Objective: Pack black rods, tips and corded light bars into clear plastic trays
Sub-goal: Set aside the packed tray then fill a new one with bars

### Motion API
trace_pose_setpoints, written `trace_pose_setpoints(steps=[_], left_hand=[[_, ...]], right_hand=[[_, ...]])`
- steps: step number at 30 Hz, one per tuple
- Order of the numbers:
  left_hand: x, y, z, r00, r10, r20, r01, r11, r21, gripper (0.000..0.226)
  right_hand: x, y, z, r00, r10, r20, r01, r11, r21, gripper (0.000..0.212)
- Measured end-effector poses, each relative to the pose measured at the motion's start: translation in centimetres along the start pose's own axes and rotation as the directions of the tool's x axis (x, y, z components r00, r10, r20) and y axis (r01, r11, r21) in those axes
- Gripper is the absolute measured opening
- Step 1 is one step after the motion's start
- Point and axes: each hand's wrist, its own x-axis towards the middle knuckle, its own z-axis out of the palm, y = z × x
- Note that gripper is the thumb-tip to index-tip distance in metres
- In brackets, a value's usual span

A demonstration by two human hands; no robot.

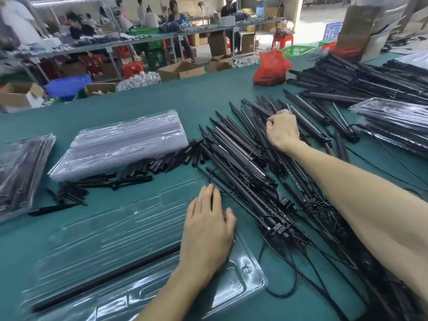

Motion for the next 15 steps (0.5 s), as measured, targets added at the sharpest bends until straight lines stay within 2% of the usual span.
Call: trace_pose_setpoints(steps=[4, 10, 12, 15], left_hand=[[0.0, 0.0, 0.1, 1.000, -0.003, -0.010, 0.003, 1.000, -0.002, 0.063], [0.0, -0.2, 0.3, 1.000, -0.012, -0.021, 0.012, 1.000, -0.018, 0.065], [0.0, -0.2, 0.4, 0.999, -0.015, -0.030, 0.014, 1.000, -0.028, 0.065], [0.1, -0.2, 0.4, 0.999, -0.021, -0.046, 0.019, 0.999, -0.047, 0.063]], right_hand=[[-0.2, -0.5, -1.2, 0.990, -0.027, -0.140, 0.047, 0.989, 0.140, 0.032], [-0.7, -1.9, -3.3, 0.971, -0.003, -0.240, 0.079, 0.948, 0.307, 0.027], [-1.2, -2.6, -3.7, 0.968, -0.031, -0.250, 0.104, 0.953, 0.283, 0.026], [-3.3, -3.6, -3.7, 0.949, -0.227, -0.221, 0.257, 0.959, 0.118, 0.022]])
